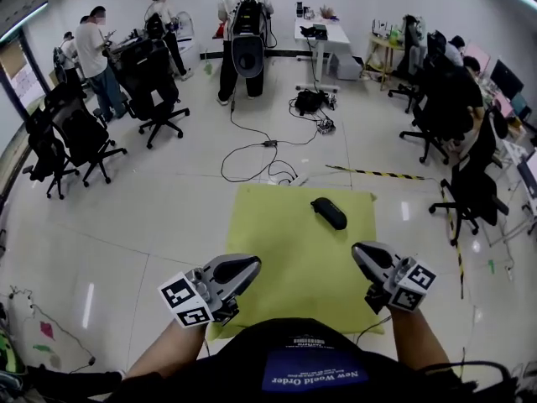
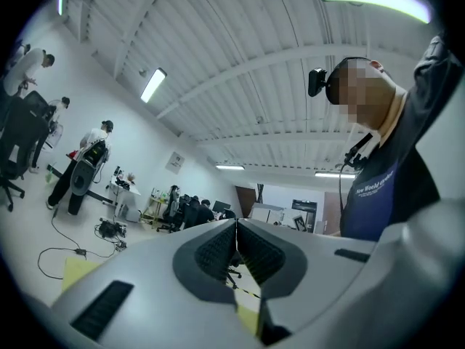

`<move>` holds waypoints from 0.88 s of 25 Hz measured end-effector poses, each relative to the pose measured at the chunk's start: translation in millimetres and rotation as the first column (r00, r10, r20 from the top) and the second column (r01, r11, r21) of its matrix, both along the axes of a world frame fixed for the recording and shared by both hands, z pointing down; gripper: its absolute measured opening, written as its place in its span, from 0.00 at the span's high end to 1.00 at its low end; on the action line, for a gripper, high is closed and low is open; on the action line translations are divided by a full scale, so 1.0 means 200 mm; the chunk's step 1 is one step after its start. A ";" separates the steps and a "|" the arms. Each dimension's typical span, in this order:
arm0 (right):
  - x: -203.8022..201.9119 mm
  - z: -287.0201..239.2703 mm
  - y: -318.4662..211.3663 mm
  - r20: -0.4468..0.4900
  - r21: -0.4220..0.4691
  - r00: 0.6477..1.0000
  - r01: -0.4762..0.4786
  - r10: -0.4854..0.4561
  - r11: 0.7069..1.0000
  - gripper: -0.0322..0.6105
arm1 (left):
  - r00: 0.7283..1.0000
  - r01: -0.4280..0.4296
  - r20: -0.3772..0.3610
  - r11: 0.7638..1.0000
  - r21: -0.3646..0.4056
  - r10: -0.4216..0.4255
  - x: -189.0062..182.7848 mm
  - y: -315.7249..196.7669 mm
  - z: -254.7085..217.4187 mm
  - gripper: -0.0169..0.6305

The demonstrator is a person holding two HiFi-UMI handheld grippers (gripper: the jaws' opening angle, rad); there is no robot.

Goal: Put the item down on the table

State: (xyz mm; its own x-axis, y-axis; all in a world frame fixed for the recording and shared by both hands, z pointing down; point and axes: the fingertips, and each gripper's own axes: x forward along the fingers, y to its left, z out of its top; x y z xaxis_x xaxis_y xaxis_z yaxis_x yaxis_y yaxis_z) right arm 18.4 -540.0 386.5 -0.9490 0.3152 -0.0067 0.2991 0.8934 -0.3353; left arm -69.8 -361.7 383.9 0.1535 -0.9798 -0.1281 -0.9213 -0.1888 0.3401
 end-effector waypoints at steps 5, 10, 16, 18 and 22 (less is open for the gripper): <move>0.12 0.03 0.09 -0.008 -0.050 1.000 -0.005 0.005 0.999 0.96 | 0.999 -0.049 0.018 0.999 0.009 0.049 0.17 0.00 -0.01 0.97; 0.18 0.07 0.15 -0.021 0.019 1.000 0.005 -0.005 1.000 0.97 | 0.994 -0.108 0.022 0.994 0.013 0.108 0.32 0.01 0.02 0.97; 0.13 0.05 0.14 -0.025 0.040 1.000 0.015 -0.014 0.999 0.97 | 0.995 -0.096 0.038 0.995 0.009 0.095 0.26 0.01 0.00 0.97; 0.12 0.05 0.16 -0.015 0.037 1.000 0.022 -0.021 0.999 0.97 | 0.996 -0.086 0.034 0.996 0.010 0.086 0.25 0.02 0.01 0.97; 0.12 0.08 0.17 -0.017 0.045 0.999 0.032 -0.031 0.998 0.97 | 0.996 -0.080 0.027 0.997 0.010 0.080 0.25 0.03 0.04 0.97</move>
State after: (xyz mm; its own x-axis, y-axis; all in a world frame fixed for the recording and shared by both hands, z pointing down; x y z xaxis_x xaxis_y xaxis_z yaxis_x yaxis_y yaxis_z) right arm 42.3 -506.1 401.7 -0.9384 0.3448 0.0233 0.3224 0.8978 -0.3000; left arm -20.3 -355.6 391.2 0.2347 -0.9628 -0.1337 -0.9116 -0.2658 0.3135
